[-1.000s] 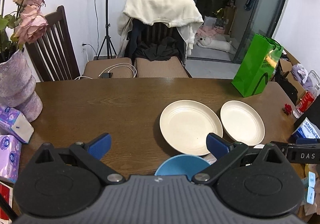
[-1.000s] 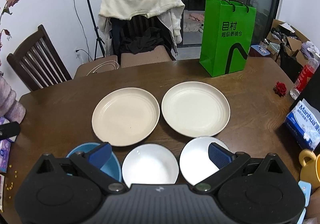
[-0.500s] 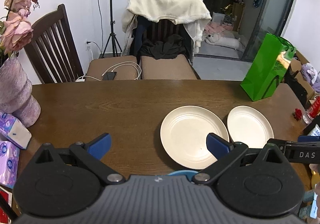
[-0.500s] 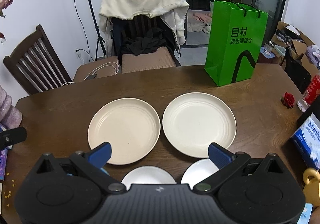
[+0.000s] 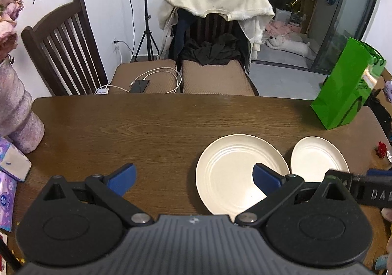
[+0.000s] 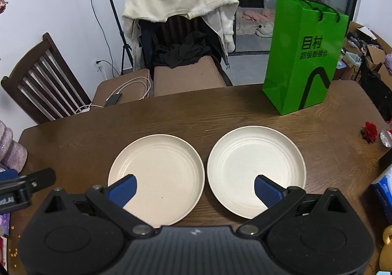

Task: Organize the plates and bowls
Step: 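Move both grippers forward over the bowls toward a cream plate behind them, then close both grippers on the rim of the cream plate behind the bowls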

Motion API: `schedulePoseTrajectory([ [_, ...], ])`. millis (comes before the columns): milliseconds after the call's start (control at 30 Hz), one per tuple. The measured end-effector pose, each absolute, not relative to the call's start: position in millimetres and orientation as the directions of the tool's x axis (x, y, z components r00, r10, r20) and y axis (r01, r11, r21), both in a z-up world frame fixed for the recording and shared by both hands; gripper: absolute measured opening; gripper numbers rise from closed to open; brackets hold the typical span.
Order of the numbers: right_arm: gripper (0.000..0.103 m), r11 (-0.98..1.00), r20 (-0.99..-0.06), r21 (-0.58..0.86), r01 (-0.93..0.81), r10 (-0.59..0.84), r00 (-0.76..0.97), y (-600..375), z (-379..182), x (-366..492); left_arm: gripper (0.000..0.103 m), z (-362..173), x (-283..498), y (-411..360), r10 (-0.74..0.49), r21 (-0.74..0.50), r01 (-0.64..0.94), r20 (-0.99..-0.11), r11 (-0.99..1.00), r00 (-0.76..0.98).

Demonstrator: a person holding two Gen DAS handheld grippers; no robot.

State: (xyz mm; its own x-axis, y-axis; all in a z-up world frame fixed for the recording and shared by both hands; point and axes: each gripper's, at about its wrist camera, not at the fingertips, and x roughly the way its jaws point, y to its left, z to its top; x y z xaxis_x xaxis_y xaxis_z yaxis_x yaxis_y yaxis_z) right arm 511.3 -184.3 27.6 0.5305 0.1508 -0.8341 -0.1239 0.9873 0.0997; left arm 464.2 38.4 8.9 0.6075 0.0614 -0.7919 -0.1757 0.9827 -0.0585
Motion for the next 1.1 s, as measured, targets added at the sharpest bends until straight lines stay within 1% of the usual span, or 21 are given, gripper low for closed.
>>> schedulePoseTrajectory([
  [133,0.102,0.987,-0.845,0.103,-0.124,0.153,0.512,-178.6,15.2,519.4,0.103,-2.2,476.0,40.2,0.066,-0.067,-0.197,-0.799,0.978,0.598],
  [300,0.101,0.986,-0.858,0.114,-0.119,0.158,0.489,-174.5,-2.4,528.5,0.103,-14.3,489.8,43.2,0.106,-0.038,-0.226,-0.802,0.973,0.588],
  [400,0.098,0.985,-0.862,0.125,-0.116,0.165,0.479,-173.3,-11.6,532.6,0.103,-20.7,496.8,46.9,0.117,-0.038,-0.245,-0.803,0.969,0.584],
  [733,0.098,0.983,-0.876,0.156,-0.096,0.182,0.447,-172.5,-41.8,546.6,0.103,-49.0,516.6,52.0,0.15,-0.008,-0.275,-0.823,0.962,0.548],
  [833,0.092,0.983,-0.884,0.163,-0.083,0.183,0.431,-174.6,-52.8,549.5,0.103,-57.9,521.9,49.7,0.158,0.012,-0.269,-0.834,0.963,0.529],
  [933,0.091,0.984,-0.891,0.166,-0.072,0.181,0.416,-177.6,-62.8,551.3,0.103,-65.7,525.5,50.6,0.151,0.014,-0.264,-0.848,0.965,0.508],
  [1000,0.088,0.984,-0.895,0.166,-0.068,0.179,0.41,-179.2,-67.7,552.5,0.103,-70.7,527.3,51.7,0.141,0.008,-0.26,-0.856,0.966,0.497],
  [1067,0.081,0.983,-0.898,0.171,-0.064,0.182,0.401,-180.9,-72.4,554.2,0.103,-75.1,529.0,51.9,0.139,0.011,-0.256,-0.86,0.967,0.49],
  [1100,0.081,0.983,-0.899,0.174,-0.061,0.184,0.397,-181.5,-74.3,554.9,0.103,-77.5,529.6,51.9,0.136,0.01,-0.251,-0.862,0.968,0.489],
])
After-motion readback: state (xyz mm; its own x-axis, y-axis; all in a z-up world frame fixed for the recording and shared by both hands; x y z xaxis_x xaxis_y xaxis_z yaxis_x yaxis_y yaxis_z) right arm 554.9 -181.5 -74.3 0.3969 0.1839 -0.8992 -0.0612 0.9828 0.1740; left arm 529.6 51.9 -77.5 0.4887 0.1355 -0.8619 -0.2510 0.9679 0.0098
